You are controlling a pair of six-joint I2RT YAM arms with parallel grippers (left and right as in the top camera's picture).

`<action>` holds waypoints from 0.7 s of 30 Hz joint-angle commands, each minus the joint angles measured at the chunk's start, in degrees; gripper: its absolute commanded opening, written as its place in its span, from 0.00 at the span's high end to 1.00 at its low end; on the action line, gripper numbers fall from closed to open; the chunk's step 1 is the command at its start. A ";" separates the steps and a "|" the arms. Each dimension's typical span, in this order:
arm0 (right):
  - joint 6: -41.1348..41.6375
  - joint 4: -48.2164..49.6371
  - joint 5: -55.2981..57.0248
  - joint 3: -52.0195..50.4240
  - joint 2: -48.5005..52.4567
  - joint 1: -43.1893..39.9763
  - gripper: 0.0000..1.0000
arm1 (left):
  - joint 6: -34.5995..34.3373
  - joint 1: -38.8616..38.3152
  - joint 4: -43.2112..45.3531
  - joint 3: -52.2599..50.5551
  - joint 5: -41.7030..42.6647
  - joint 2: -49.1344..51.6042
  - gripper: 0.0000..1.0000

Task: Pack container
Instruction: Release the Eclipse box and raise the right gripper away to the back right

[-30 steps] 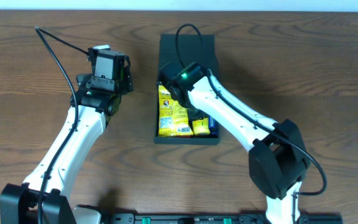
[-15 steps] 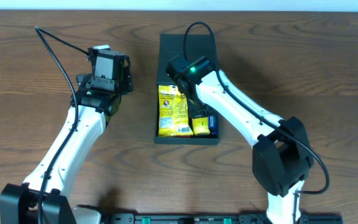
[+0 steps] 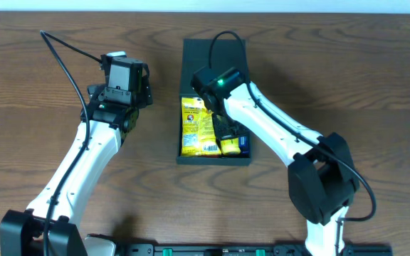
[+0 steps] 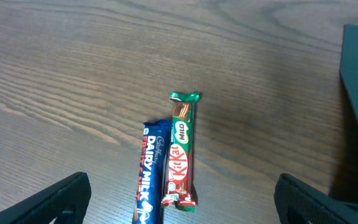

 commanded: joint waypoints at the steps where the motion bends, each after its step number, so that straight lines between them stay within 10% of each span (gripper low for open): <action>1: -0.33 0.24 -0.17 -3.06 -1.42 -0.09 0.98 | 0.39 0.20 -0.13 0.57 0.20 -0.63 0.05; 21: -3.39 9.33 5.60 4.66 -10.32 -3.50 0.98 | 0.42 0.20 -0.57 0.57 0.15 -0.63 0.05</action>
